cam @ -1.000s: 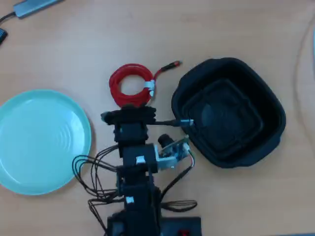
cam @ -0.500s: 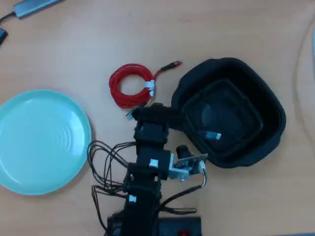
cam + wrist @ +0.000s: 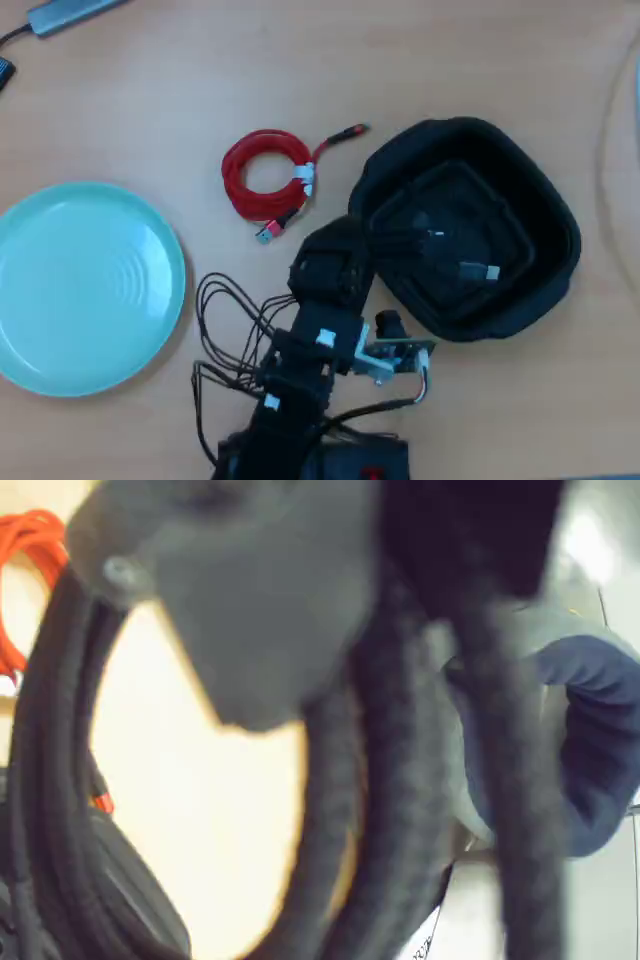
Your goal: Put a black charging cable in a black bowl and put a red charging cable in a green bowl
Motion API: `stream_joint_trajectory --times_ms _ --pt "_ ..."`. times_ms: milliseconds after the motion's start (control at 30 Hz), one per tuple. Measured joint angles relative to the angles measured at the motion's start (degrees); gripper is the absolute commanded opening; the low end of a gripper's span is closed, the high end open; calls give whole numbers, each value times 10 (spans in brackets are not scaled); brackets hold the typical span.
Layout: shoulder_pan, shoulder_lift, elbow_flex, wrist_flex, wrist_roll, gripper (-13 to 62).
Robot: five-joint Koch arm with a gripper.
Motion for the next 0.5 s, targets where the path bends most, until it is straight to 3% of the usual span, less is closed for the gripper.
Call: stream_joint_trajectory --times_ms 333,500 --pt "5 -5 0 -76 -4 -62" --pt "24 -69 0 -129 6 -62"
